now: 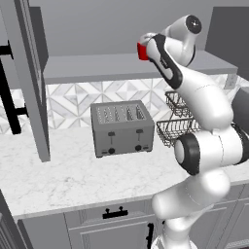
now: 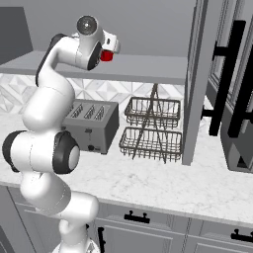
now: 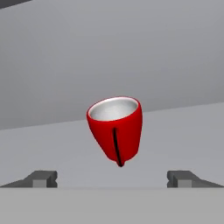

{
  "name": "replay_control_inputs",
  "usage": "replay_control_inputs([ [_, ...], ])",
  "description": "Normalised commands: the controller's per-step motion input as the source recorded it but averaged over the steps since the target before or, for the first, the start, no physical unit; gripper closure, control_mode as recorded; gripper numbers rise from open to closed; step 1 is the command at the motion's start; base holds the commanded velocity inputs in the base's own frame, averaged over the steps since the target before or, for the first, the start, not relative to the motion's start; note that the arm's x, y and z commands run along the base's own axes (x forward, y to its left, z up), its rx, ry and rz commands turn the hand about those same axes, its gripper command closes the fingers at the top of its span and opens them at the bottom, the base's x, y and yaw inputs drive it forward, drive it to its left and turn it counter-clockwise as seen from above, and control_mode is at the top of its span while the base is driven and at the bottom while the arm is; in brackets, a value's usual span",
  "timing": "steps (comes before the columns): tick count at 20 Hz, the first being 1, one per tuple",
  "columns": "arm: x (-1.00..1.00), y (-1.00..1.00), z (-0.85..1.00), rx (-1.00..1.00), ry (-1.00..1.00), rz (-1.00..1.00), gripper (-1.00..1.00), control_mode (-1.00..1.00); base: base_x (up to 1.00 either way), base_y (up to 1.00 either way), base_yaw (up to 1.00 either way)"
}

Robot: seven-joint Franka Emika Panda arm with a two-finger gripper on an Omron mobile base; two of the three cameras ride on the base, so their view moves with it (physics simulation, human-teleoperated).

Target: Gather all objects into one cabinet and sort the glasses and bowls to opposite sides.

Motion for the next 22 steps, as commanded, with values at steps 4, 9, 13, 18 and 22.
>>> replay_control_inputs([
  [4, 0.19, 0.0, -0.14, -0.01, 0.0, 0.0, -1.0, -1.0, 0.0, 0.0, 0.0],
  [9, 0.12, -0.04, 0.0, 0.0, 0.0, 0.0, -1.0, -1.0, 0.0, 0.0, 0.0],
  [13, 0.21, -0.06, 0.0, 0.0, 0.0, 0.0, -1.0, -1.0, 0.0, 0.0, 0.0],
  [18, 0.16, -0.07, 0.0, 0.0, 0.0, 0.0, -1.0, -1.0, 0.0, 0.0, 0.0],
  [22, 0.15, -0.09, 0.0, 0.0, 0.0, 0.0, -1.0, -1.0, 0.0, 0.0, 0.0],
])
